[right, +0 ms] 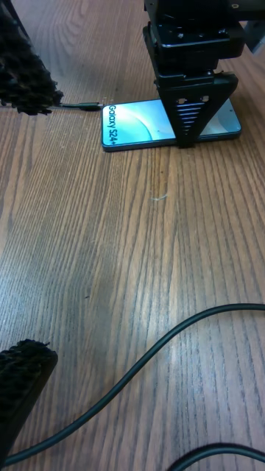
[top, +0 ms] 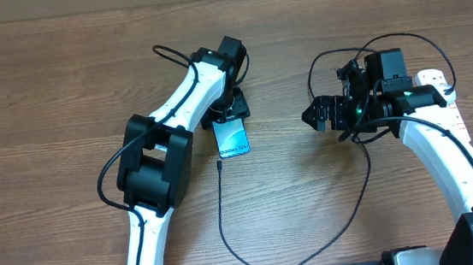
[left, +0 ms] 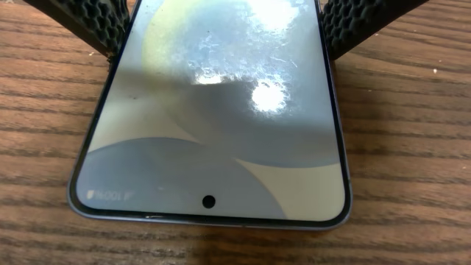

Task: Plug charger to phone and switch on socket
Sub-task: 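Move the right gripper left toward the phone's side edge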

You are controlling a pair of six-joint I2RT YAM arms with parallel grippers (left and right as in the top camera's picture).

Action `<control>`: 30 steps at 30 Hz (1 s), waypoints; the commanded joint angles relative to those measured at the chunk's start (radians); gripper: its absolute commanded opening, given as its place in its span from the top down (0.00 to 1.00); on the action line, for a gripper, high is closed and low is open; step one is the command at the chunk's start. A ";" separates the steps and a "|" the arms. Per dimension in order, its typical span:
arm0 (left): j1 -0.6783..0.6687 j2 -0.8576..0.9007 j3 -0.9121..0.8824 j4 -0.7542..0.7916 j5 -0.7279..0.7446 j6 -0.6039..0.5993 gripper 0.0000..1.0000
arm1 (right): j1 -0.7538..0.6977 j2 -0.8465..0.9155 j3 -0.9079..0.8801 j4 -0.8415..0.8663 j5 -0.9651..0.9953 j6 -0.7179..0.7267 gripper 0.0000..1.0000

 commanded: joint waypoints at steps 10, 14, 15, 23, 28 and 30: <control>0.019 -0.002 -0.036 -0.012 -0.038 0.021 0.31 | 0.004 -0.004 0.019 0.046 0.006 -0.006 0.00; 0.019 -0.025 -0.036 -0.014 -0.010 0.047 0.30 | 0.004 -0.004 0.019 0.063 -0.006 -0.003 0.00; 0.019 -0.030 -0.036 -0.015 -0.006 0.047 0.30 | 0.004 -0.004 0.019 0.066 -0.043 -0.002 0.00; 0.019 -0.040 -0.036 -0.015 0.013 0.062 0.29 | 0.004 -0.004 0.018 0.053 -0.168 0.000 0.00; 0.019 -0.040 -0.036 -0.015 0.019 0.066 0.28 | 0.005 -0.004 0.017 0.039 -0.174 0.000 0.00; 0.019 -0.040 -0.036 -0.014 0.019 0.066 0.28 | 0.005 -0.004 0.017 0.039 -0.187 0.000 0.00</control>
